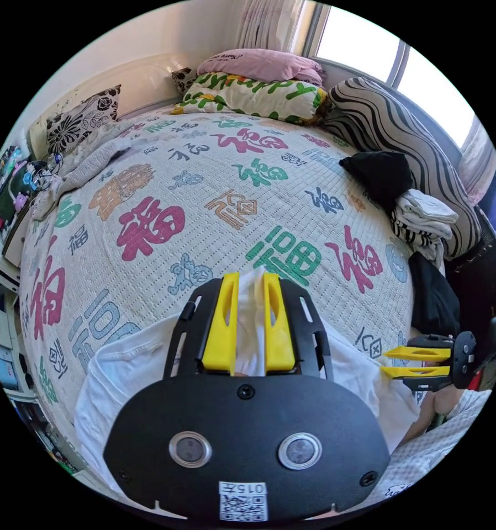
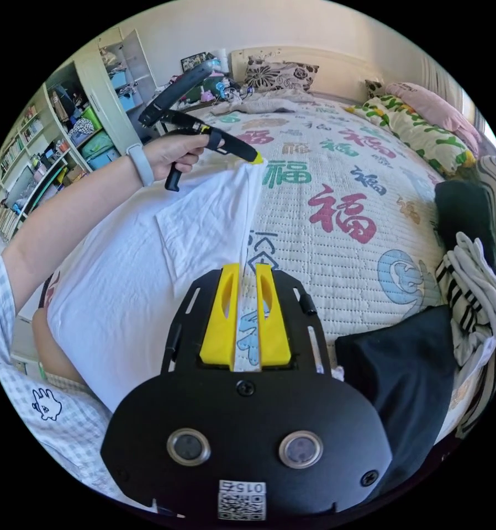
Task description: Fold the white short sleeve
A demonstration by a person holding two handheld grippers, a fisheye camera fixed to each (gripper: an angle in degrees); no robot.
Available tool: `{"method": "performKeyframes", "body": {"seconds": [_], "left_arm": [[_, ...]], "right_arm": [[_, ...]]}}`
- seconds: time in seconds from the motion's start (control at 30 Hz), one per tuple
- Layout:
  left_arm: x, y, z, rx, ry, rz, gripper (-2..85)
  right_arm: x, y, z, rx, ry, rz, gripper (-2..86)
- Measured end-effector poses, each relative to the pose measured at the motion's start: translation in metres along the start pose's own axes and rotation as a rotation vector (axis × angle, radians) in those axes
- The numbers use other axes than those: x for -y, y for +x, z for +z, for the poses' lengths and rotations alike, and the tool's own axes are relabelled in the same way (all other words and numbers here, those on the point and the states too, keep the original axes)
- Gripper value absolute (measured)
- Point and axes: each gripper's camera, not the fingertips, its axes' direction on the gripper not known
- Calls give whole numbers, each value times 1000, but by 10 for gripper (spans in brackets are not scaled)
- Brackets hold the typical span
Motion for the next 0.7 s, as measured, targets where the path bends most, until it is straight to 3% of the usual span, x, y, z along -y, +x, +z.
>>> {"method": "performKeyframes", "body": {"seconds": [0.23, 0.5, 0.7], "left_arm": [[-69, 1, -51, -1, 55, -1, 80], [-139, 17, -52, 22, -87, 37, 80], [-192, 7, -76, 89, -17, -37, 77]], "right_arm": [[8, -51, 0, -99, 7, -111, 67], [19, -71, -8, -133, 69, -79, 67], [38, -101, 16, 143, -17, -174, 61]]}}
